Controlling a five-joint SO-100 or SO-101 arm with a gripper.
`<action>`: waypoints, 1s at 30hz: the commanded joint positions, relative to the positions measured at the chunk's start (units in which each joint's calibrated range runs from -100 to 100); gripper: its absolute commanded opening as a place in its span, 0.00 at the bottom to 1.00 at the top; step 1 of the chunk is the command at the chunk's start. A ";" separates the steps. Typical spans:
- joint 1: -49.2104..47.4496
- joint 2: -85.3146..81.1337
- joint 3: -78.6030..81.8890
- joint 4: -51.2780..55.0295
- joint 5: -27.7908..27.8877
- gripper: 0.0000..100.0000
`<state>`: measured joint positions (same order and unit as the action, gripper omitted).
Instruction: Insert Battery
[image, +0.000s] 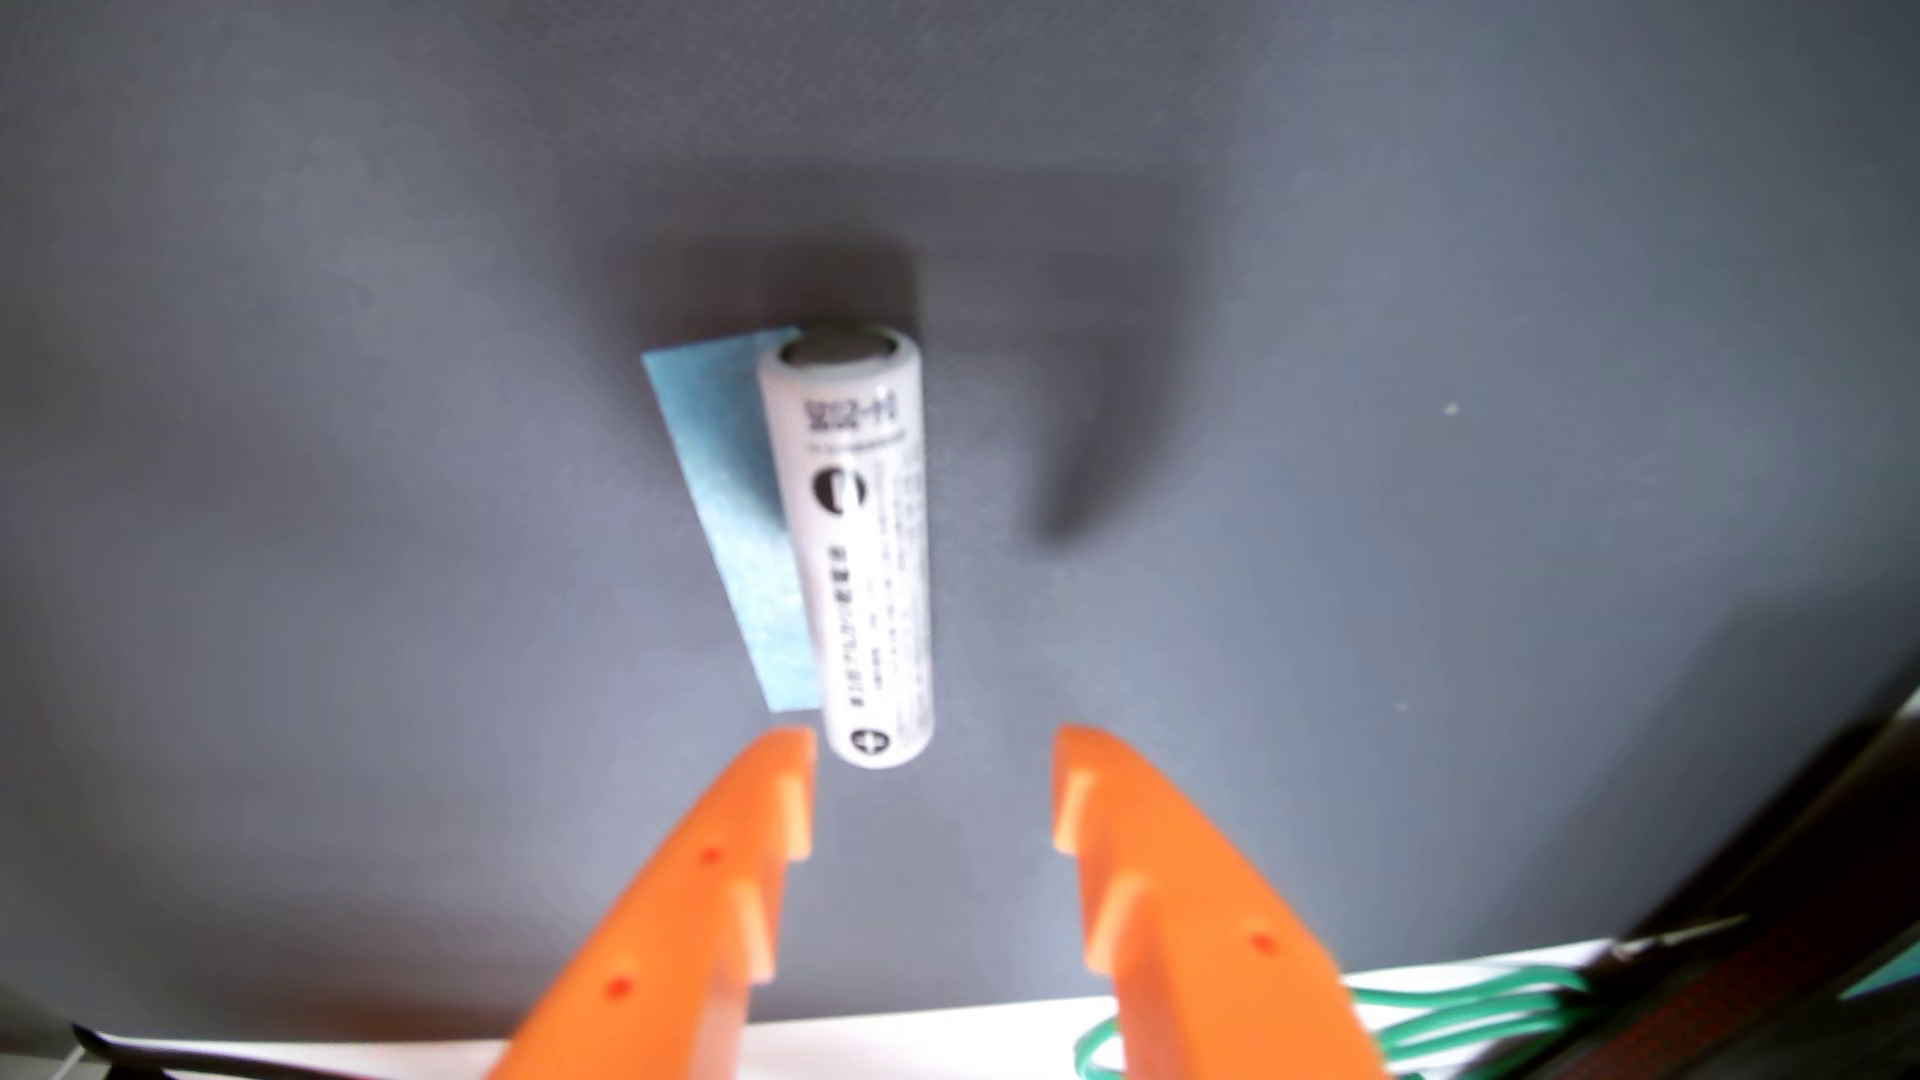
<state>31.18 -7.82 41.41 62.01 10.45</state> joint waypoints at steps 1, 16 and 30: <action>1.88 1.69 -1.11 -0.37 0.11 0.14; 1.29 5.53 -2.73 -0.28 0.26 0.14; 1.06 5.78 0.06 -2.74 0.98 0.12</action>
<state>32.57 -1.91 41.41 59.92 11.21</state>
